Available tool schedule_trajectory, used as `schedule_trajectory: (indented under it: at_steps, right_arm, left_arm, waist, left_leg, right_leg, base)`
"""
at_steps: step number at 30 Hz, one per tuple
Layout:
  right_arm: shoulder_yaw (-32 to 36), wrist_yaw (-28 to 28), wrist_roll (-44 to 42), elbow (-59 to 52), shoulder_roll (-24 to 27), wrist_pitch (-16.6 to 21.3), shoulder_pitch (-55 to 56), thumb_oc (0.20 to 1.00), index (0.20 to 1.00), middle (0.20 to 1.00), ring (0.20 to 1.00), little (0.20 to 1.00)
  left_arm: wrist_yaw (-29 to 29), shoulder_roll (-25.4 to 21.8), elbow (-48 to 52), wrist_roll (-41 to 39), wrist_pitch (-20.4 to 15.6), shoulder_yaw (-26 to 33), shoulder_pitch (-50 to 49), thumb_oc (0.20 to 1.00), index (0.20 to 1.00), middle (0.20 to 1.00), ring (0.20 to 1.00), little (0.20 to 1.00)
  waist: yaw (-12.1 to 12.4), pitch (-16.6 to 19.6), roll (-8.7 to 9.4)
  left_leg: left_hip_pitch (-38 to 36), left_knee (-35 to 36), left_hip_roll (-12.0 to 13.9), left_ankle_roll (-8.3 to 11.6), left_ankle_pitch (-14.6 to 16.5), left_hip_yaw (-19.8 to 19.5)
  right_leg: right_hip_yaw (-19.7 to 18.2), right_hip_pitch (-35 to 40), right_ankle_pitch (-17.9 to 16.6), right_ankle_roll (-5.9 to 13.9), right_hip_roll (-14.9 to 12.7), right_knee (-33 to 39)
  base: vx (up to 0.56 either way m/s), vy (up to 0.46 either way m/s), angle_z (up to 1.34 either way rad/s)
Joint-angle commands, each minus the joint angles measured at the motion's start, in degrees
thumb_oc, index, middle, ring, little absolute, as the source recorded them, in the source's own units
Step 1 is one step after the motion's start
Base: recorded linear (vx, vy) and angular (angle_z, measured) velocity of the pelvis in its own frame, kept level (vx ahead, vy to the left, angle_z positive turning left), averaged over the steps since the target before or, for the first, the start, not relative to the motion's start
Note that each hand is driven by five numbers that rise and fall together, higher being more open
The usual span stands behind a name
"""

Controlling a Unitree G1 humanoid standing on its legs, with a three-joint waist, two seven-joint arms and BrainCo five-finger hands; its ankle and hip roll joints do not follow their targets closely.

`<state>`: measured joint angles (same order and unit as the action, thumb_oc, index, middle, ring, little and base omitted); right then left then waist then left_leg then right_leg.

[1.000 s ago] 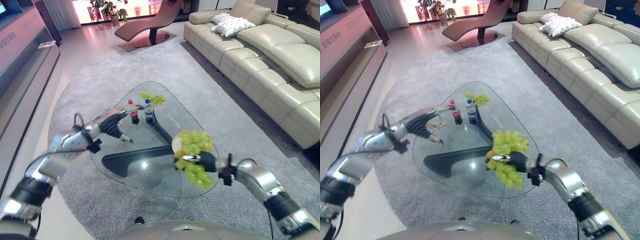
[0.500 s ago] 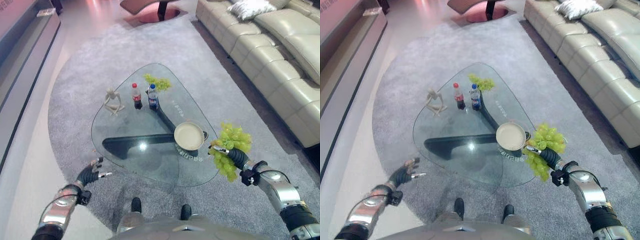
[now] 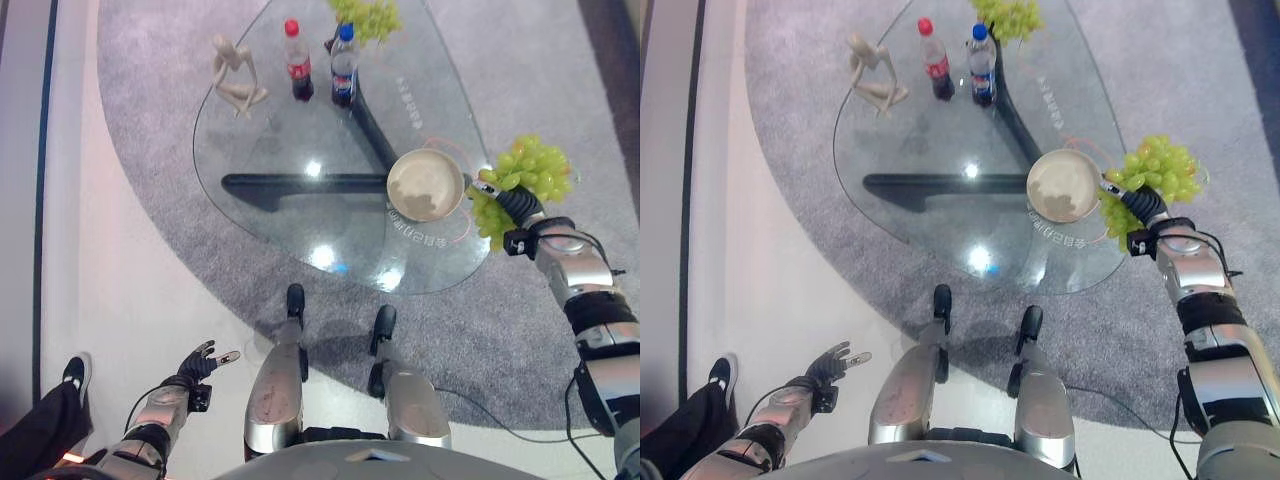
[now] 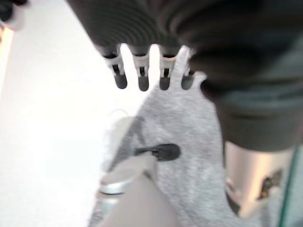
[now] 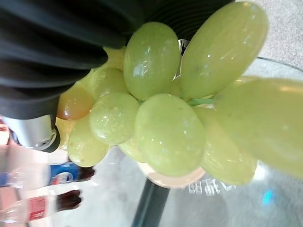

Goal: Pick up fruits into the plate

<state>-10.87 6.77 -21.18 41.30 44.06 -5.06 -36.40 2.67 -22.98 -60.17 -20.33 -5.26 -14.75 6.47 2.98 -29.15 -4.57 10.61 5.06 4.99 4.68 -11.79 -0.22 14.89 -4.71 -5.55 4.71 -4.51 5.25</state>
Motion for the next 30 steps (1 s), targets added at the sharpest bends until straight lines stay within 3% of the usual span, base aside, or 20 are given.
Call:
schedule_trajectory:
  at_steps: [1, 6, 18, 30]
  right_arm:
    - [-3.2, -4.0, 2.0, -0.6, 5.4, 2.3, -7.8, 0.200, 0.200, 0.200, 0.200, 0.200]
    - [-5.4, -8.1, 4.3, 0.9, 5.5, -0.4, -12.4, 0.200, 0.200, 0.200, 0.200, 0.200]
    - [-10.8, -12.0, 11.1, 6.4, 4.3, -6.7, -20.9, 0.200, 0.200, 0.200, 0.200, 0.200]
    - [-14.4, -12.4, 14.3, 10.3, 0.9, -11.5, -24.1, 0.200, 0.200, 0.200, 0.200, 0.200]
  left_arm:
    - [-1.4, -0.2, -0.9, -1.1, -1.4, -3.0, 3.9, 1.000, 1.000, 1.000, 1.000, 1.000]
    - [-2.3, -0.5, 2.3, -1.2, -1.9, -5.0, 4.7, 1.000, 1.000, 1.000, 1.000, 1.000]
    - [-2.9, -0.5, 7.5, -2.8, -1.9, -8.2, 4.9, 1.000, 1.000, 1.000, 1.000, 1.000]
    - [-3.5, 0.0, 8.1, -4.0, -1.7, -9.1, 6.0, 1.000, 1.000, 1.000, 1.000, 1.000]
  waist:
    - [0.9, -0.6, 1.91]
    - [1.6, -0.6, 0.78]
    - [3.4, -0.6, -1.77]
    - [4.6, -0.6, -2.34]
  left_leg:
    - [-1.9, -3.4, -4.8, -2.38, 8.7, 0.7]
    - [1.9, -4.4, -5.5, -2.56, 8.2, -0.1]
    - [8.9, -6.6, -6.6, -2.81, 7.4, -0.8]
    - [12.3, -8.1, -7.2, -3.26, 7.3, -1.0]
  right_leg:
    - [-0.4, -4.4, 5.1, -0.57, -0.6, -10.4]
    - [0.7, -8.5, 5.4, -0.88, -0.9, -12.3]
    - [1.5, -16.2, 6.0, -1.31, -1.8, -16.0]
    - [1.4, -20.0, 6.6, -1.37, -2.1, -18.6]
  base:
    - [-0.02, 0.014, 0.06]
    - [-0.01, 0.016, 0.08]
    - [0.00, 0.008, 0.03]
    - [0.00, 0.003, 0.01]
